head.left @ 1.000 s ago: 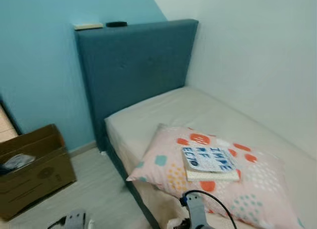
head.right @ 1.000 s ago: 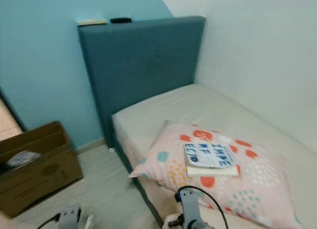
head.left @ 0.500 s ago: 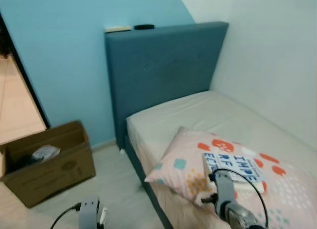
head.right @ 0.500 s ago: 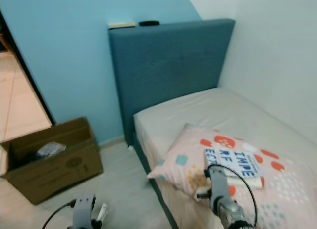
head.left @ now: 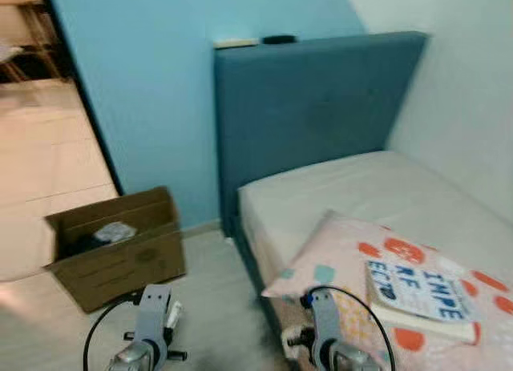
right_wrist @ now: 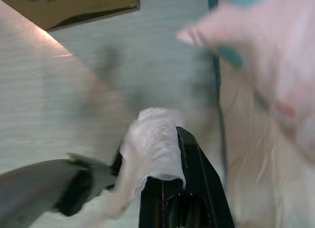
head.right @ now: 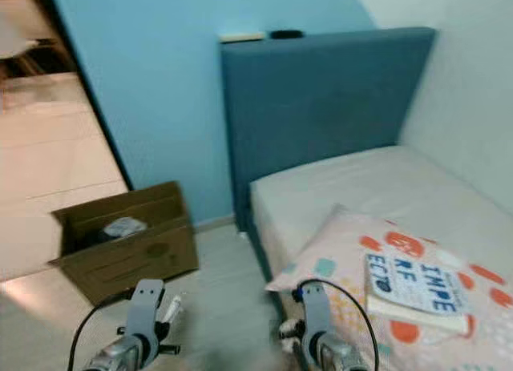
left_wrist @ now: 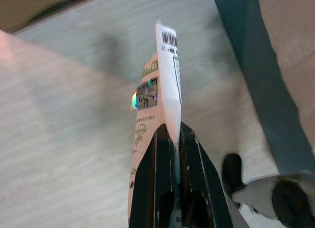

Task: Clean up the room

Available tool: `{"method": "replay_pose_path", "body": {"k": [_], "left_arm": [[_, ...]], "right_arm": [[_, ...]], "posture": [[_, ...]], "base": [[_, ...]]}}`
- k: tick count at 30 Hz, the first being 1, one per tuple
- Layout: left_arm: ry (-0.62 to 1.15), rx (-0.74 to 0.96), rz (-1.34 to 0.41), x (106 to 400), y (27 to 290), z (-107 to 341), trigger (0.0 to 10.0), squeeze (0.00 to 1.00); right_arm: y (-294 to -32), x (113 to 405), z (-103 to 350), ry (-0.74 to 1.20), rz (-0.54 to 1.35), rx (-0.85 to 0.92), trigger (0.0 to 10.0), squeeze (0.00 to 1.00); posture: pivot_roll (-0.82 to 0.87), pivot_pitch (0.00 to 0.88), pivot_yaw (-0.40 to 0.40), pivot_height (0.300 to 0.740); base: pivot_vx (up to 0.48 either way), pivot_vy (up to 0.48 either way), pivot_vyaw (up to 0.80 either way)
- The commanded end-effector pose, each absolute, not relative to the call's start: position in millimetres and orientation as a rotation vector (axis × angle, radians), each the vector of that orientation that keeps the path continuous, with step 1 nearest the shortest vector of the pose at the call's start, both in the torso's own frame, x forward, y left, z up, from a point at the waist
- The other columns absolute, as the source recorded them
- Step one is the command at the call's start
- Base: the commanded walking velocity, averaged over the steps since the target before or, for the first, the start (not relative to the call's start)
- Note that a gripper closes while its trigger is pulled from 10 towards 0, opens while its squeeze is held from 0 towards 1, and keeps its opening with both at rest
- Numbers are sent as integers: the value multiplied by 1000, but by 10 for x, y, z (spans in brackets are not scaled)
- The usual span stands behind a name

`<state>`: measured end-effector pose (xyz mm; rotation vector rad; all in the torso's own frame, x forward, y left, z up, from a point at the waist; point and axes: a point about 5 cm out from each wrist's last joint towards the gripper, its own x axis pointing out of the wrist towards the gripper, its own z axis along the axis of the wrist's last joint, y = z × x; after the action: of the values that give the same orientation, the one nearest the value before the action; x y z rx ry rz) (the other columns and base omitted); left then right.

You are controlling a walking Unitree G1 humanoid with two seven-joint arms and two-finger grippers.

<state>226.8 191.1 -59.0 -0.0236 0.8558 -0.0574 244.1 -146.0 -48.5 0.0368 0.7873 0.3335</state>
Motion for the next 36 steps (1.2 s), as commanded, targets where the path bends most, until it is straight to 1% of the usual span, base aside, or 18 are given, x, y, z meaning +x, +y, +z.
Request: {"method": "replay_pose_path", "body": {"k": [1,10,13,18,30,36], "left_arm": [[887,10,-32,2182,2031,-627,10000,0],[903,24,-33,2120,2035,-663,10000,0],[927,24,-58,2033,1955,-724,10000,0],[931,-9,-35,1991,1921,-752,10000,0],[931,-60,0,1950,1903,-775,10000,0],[909,-66,-6,2002,1885,-749,10000,0]], "right_arm": [[-1396,2499,-443,761,349,27,10000,0],[-1329,2506,-436,769,371,75,10000,0],[-1330,2500,-437,771,405,39,10000,0],[-1354,2495,-438,771,400,50,10000,0],[-1392,2500,-433,772,395,64,10000,0],[-1408,2501,-432,771,388,73,10000,0]], "posture": [[99,0,-34,740],[108,0,-15,740],[105,0,-29,740],[114,0,-45,740],[107,0,-60,740],[110,0,-72,740]], "base": [[0,0,606],[0,0,606],[0,0,606],[0,0,606],[0,0,607],[0,0,606]]}}
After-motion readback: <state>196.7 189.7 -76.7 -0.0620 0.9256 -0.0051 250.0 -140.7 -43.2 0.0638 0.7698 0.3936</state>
